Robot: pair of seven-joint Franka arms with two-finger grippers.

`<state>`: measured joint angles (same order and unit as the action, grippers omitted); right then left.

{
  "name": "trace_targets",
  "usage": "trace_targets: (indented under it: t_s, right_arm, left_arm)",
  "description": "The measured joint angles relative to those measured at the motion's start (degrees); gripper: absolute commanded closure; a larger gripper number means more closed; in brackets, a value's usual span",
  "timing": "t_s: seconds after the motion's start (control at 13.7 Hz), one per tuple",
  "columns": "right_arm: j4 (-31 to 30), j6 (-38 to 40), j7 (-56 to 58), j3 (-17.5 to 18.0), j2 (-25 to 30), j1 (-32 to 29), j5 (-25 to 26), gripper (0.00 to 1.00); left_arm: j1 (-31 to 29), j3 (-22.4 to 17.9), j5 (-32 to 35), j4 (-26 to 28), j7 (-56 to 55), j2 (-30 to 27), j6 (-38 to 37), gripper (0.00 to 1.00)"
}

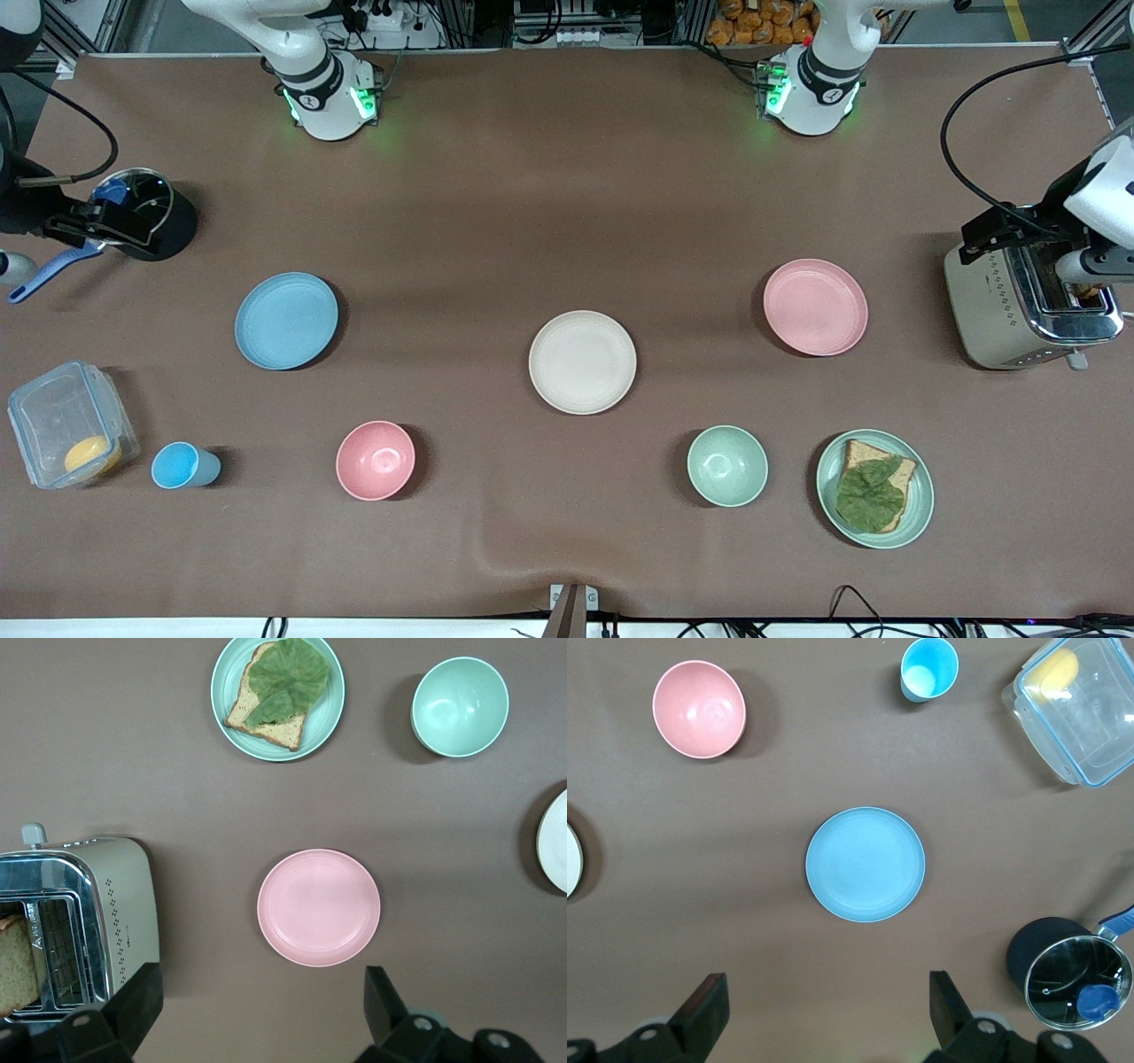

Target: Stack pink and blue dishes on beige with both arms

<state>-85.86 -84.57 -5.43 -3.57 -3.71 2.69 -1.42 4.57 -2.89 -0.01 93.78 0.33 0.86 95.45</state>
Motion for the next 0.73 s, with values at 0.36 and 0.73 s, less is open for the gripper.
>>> trace_targets:
  t_s: [0.36, 0.73]
  right_arm:
    - [0.0, 0.0, 0.0, 0.0, 0.0, 0.0, 0.0, 0.00]
    - [0.0, 0.0, 0.0, 0.0, 0.0, 0.0, 0.0, 0.00]
  left_arm:
    - [0.0, 0.0, 0.0, 0.0, 0.0, 0.2, 0.0, 0.00]
    - [0.6, 0.4, 0.0, 0.2, 0.0, 3.3, -1.9, 0.00]
